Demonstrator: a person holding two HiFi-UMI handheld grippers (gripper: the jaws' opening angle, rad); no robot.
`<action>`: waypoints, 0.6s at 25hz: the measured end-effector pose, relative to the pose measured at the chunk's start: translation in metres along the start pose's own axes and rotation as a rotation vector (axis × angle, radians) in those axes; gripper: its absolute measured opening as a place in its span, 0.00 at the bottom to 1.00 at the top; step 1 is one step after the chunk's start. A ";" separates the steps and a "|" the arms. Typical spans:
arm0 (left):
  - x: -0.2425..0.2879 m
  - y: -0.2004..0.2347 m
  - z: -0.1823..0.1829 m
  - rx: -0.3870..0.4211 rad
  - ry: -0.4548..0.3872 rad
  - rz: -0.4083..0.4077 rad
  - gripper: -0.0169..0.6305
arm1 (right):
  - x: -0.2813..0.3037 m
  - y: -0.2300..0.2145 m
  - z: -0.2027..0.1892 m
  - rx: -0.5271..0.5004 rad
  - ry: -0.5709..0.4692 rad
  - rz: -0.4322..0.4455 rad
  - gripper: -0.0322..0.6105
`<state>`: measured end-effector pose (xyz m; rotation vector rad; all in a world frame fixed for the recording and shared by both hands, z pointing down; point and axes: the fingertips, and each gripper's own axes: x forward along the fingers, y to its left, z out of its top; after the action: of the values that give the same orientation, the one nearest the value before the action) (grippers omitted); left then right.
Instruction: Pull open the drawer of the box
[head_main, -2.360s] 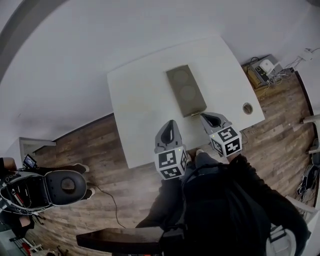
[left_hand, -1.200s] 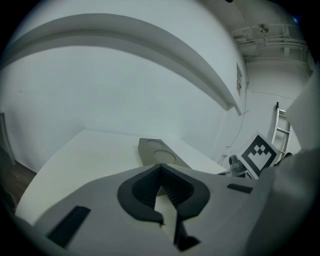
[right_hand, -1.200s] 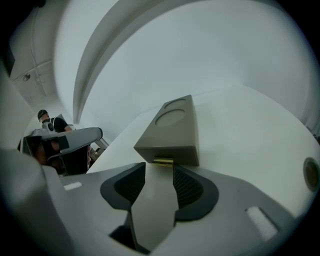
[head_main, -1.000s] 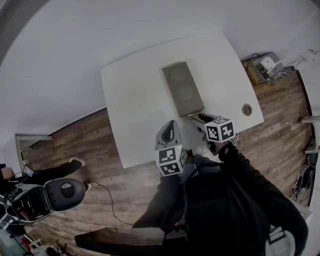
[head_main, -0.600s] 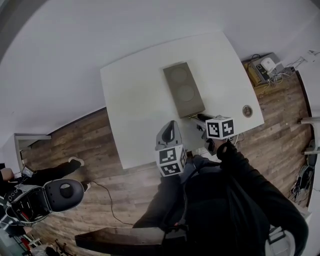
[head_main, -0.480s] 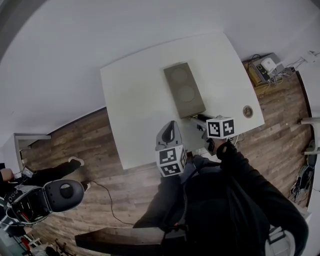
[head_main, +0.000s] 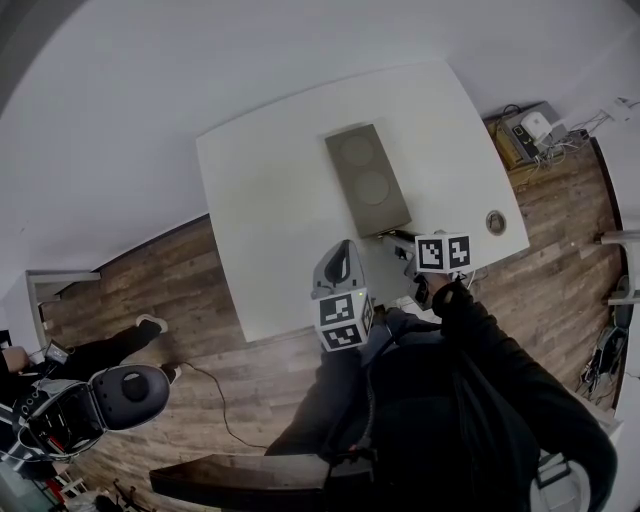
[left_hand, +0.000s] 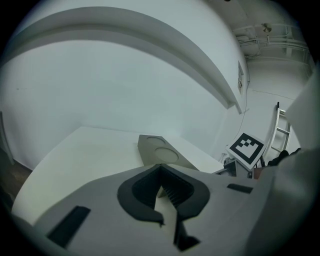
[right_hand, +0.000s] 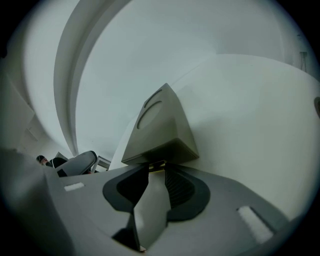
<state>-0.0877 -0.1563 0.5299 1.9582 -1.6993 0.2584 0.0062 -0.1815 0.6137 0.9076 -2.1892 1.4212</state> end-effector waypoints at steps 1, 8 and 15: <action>0.002 0.000 0.000 0.001 0.003 -0.003 0.03 | 0.001 0.000 0.001 0.014 -0.001 0.006 0.20; 0.006 -0.003 -0.002 0.019 0.017 -0.014 0.03 | -0.004 -0.001 0.000 0.104 -0.008 0.041 0.17; 0.020 -0.006 -0.014 0.045 0.066 -0.047 0.03 | -0.004 -0.004 0.001 0.197 -0.011 0.056 0.15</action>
<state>-0.0754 -0.1665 0.5492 1.9970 -1.6168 0.3426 0.0121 -0.1822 0.6132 0.9275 -2.1250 1.6858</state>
